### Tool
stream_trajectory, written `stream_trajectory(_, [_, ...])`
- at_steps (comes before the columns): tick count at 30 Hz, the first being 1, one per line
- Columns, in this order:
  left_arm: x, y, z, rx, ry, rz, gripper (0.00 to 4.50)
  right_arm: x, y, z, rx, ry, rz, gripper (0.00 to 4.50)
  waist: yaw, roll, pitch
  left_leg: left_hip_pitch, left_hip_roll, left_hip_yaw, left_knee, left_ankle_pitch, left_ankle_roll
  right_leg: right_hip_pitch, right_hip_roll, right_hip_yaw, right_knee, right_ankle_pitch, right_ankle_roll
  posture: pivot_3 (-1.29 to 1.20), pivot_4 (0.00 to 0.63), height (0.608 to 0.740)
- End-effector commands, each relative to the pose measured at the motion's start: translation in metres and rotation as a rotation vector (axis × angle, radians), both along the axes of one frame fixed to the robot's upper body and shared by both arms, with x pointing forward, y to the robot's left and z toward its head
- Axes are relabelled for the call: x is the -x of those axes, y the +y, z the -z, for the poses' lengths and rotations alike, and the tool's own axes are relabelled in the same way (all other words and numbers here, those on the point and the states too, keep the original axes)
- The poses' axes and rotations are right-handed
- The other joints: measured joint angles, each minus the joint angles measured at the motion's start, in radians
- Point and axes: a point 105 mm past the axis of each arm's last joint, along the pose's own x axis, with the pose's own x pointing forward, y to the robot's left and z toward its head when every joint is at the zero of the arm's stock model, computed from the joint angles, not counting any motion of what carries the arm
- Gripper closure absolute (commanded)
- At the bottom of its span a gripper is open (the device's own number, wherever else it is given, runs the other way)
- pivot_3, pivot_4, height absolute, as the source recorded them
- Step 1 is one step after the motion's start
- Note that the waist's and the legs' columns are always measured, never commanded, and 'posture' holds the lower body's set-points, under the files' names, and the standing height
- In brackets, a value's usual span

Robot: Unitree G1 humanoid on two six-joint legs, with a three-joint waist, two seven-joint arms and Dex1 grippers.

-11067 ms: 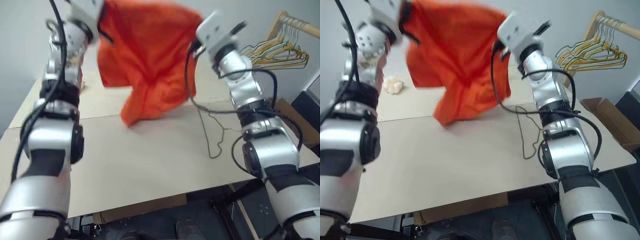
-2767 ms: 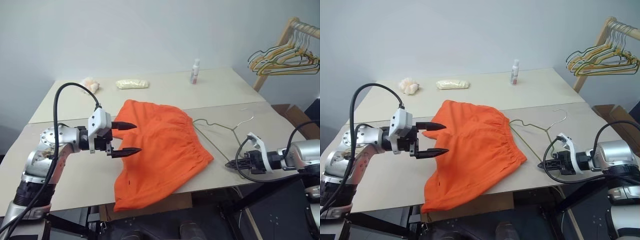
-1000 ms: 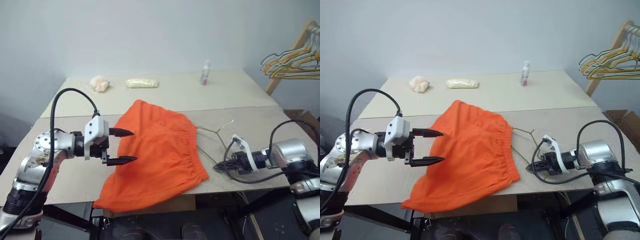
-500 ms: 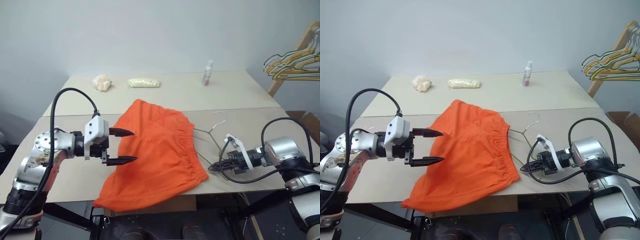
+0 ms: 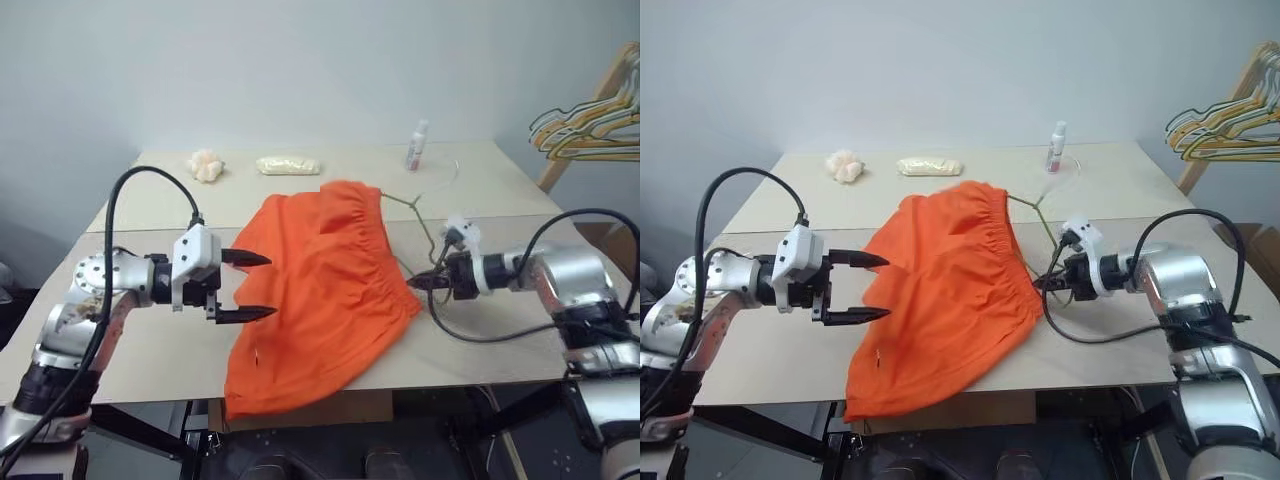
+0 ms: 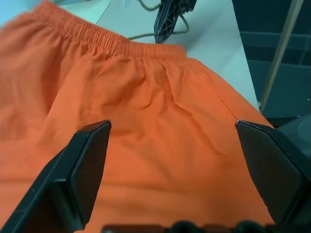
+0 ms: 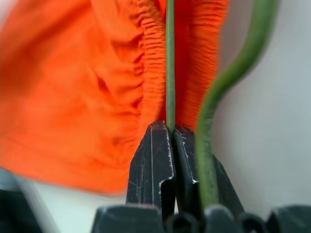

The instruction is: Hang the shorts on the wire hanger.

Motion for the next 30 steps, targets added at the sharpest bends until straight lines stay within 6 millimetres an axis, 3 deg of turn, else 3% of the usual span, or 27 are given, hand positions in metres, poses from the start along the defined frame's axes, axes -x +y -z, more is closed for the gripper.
stream_trajectory(1, [-0.017,0.022,-0.043,-0.027,-0.136,-0.042,0.06,0.000,0.026,-0.036,0.134,-0.269,-0.163,4.50,-0.011,0.000,0.000,0.000,0.000,0.000,0.000,0.000,0.000,0.000,0.000,0.000,0.000,0.000,0.000,-0.15,0.000,0.740])
stream_trajectory(5, [-0.030,0.034,-0.084,-0.035,-0.223,-0.041,0.06,0.005,0.046,-0.042,0.199,-0.301,-0.257,4.50,-0.046,-0.001,0.001,0.000,0.000,0.000,0.001,0.000,0.000,0.000,0.000,0.000,0.000,0.000,0.000,-0.18,0.000,0.740])
stream_trajectory(7, [-0.033,0.035,-0.091,-0.074,-0.248,-0.005,0.06,0.010,0.057,-0.042,0.200,-0.278,-0.299,4.50,-0.055,-0.001,0.001,0.000,0.000,0.000,0.001,0.000,0.001,0.001,0.000,-0.001,0.001,0.000,0.000,-0.18,0.000,0.740])
stream_trajectory(13, [-0.051,0.024,-0.064,-0.257,-0.237,0.104,0.06,0.015,0.069,-0.038,0.250,-0.230,-0.365,4.50,-0.081,-0.001,0.001,0.001,0.000,-0.001,0.002,0.000,0.001,0.002,0.000,-0.002,0.001,0.000,0.000,-0.18,0.000,0.740])
stream_trajectory(20, [-0.067,0.017,-0.017,-0.481,-0.108,0.196,0.06,0.014,0.075,-0.040,0.279,-0.230,-0.383,4.50,-0.109,-0.001,0.001,-0.001,0.000,-0.001,0.002,0.000,0.001,0.000,0.000,-0.002,0.004,0.000,0.000,-0.20,0.000,0.740])
stream_trajectory(23, [-0.074,0.012,-0.011,-0.506,-0.107,0.207,0.68,0.015,0.078,-0.042,0.265,-0.221,-0.383,4.50,-0.117,-0.001,0.001,-0.001,0.000,-0.001,0.003,0.000,0.001,0.000,0.000,-0.002,0.006,0.000,0.000,-0.21,0.000,0.740])
stream_trajectory(30, [-0.077,0.008,-0.010,-0.480,-0.122,0.206,2.98,0.017,0.081,-0.044,0.247,-0.215,-0.372,4.50,-0.139,-0.001,0.001,-0.001,0.000,-0.001,0.003,0.000,0.002,-0.001,0.000,-0.002,0.007,0.000,0.001,-0.22,0.000,0.740])
